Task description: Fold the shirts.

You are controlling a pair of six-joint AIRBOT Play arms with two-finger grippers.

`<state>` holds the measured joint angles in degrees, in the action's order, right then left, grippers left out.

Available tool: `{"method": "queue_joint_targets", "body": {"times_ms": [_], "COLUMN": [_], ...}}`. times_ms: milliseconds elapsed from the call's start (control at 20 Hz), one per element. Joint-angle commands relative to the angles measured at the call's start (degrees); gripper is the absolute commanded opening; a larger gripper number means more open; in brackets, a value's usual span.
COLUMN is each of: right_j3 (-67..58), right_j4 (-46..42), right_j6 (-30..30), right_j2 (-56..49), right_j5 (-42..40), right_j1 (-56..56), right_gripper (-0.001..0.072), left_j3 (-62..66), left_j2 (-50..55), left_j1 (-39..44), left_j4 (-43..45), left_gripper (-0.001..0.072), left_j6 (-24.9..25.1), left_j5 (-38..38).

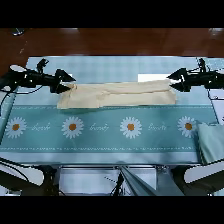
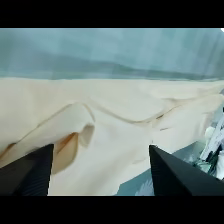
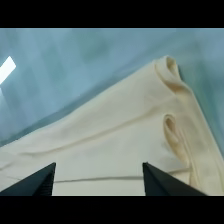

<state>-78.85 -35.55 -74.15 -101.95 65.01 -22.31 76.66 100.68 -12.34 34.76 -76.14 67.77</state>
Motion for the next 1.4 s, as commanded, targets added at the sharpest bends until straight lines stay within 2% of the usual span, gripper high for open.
{"method": "queue_joint_targets", "body": {"times_ms": [0,100,200,250,350,500,550,850,900,950,1000,1050,1100,1150,1250,1350], "right_j3": [-3.4,-5.0,-4.9,-4.9,-4.9,-4.9,-4.9,-4.9,-5.0,-5.1,-5.1,-5.1,-5.1,-5.0,-5.0,-2.9], "right_j4": [1.9,0.5,-5.4,-9.5,-15.4,-14.3,-13.9,-12.2,-11.2,-9.8,-8.7,-8.2,-9.1,-11.2,-18.6,-21.6], "right_j6": [1.0,1.0,0.4,-0.7,-2.2,-1.9,-1.4,-1.4,-1.4,-1.5,-1.4,-1.2,-1.2,-1.2,-1.2,-0.5], "right_j2": [-0.9,-0.9,-1.0,-1.0,-1.6,-4.2,-4.9,-8.4,-8.4,-8.1,-7.4,-6.2,-4.4,-2.2,3.3,10.3], "right_j5": [3.9,9.1,12.3,12.5,12.2,12.5,12.4,10.8,10.2,10.3,10.7,11.5,12.6,13.9,17.6,19.7], "right_j1": [-3.5,-7.2,-9.9,-10.1,-9.8,-8.3,-7.2,0.7,2.0,2.7,2.9,2.8,2.4,2.0,2.0,2.2], "right_gripper": [0.0626,0.0627,0.0626,0.0626,0.0626,0.0627,0.0626,0.0626,0.0595,0.0399,0.0106,0.0027,0.0027,0.0026,0.0026,0.0026], "left_j3": [3.3,3.6,2.3,0.2,-7.9,-21.5,-25.1,-29.2,-29.2,-29.1,-29.1,-29.1,-29.1,-29.1,-29.1,-29.1], "left_j2": [-0.5,-4.1,-8.7,-11.6,-19.8,-32.4,-35.3,-36.0,-35.5,-35.1,-34.8,-34.7,-34.6,-34.6,-34.6,-34.3], "left_j1": [-5.3,-10.8,-15.7,-17.7,-20.4,-18.6,-17.4,-7.9,-6.2,-4.9,-3.7,-2.8,-2.0,-1.2,0.8,4.6], "left_j4": [3.1,9.0,16.5,18.4,18.1,17.8,17.8,15.9,14.2,12.5,11.2,10.3,10.2,10.1,8.5,6.7], "left_gripper": [0.0705,0.0705,0.0705,0.0705,0.0705,0.0705,0.0705,0.0705,0.0705,0.0704,0.0701,0.0582,0.0194,0.0027,0.0021,0.0021], "left_j6": [-0.3,-0.2,-0.2,-0.2,0.1,5.0,5.1,4.9,5.0,5.0,5.0,5.1,5.2,5.5,6.7,6.7], "left_j5": [9.1,14.2,16.9,16.2,9.4,1.0,-0.7,-3.9,-5.1,-5.8,-6.1,-6.1,-6.1,-6.1,-6.3,-7.1]}}
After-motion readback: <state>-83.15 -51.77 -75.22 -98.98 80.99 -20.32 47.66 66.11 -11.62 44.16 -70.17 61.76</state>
